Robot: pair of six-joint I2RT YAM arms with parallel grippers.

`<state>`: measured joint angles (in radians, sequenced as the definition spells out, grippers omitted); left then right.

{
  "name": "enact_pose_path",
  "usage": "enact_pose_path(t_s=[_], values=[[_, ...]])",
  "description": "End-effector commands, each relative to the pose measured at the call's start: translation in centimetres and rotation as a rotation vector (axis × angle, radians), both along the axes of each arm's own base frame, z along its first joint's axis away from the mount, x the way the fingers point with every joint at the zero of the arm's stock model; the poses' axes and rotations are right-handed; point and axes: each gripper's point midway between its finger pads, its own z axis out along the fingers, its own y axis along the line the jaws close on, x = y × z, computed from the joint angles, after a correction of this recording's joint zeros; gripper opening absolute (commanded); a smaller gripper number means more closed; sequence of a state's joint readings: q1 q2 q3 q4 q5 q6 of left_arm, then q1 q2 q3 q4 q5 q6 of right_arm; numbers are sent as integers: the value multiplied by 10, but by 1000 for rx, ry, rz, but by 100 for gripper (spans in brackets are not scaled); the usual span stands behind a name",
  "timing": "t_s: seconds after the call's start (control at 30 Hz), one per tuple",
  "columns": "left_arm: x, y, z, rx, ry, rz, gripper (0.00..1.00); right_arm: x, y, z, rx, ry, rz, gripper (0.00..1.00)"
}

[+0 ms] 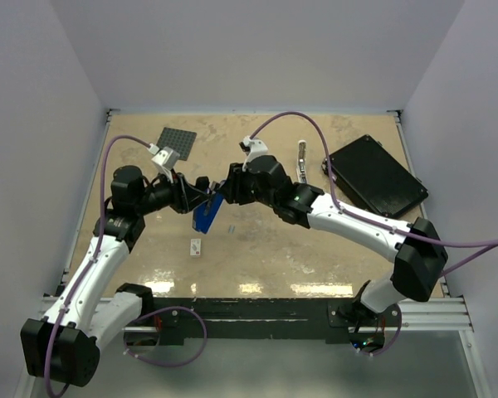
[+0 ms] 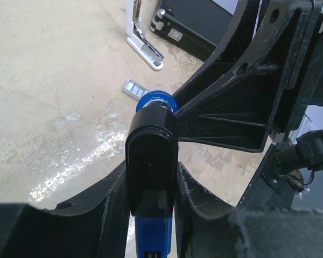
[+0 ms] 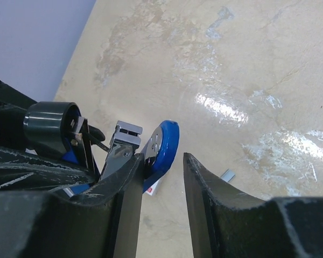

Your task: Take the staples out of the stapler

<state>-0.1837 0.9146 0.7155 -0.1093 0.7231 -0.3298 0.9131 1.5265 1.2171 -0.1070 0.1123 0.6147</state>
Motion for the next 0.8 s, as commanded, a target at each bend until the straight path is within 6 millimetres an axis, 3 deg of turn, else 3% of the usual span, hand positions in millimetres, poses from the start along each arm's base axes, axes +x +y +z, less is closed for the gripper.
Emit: enact_pose_path(t_s=[0.0, 0.07, 0.3, 0.63, 0.77], values=[[2, -3, 44, -64, -161, -12, 0, 13, -4, -15, 3, 25, -43, 38], [7, 0, 49, -70, -168, 30, 0, 15, -11, -34, -14, 60, -55, 37], [10, -1, 69, -145, -212, 51, 0, 4, -6, -88, -51, 157, -12, 36], [19, 1, 75, -203, -218, 103, 0, -2, -2, -115, -62, 169, 30, 39], [23, 3, 78, -209, -234, 122, 0, -14, 3, -130, -55, 206, 79, 39]])
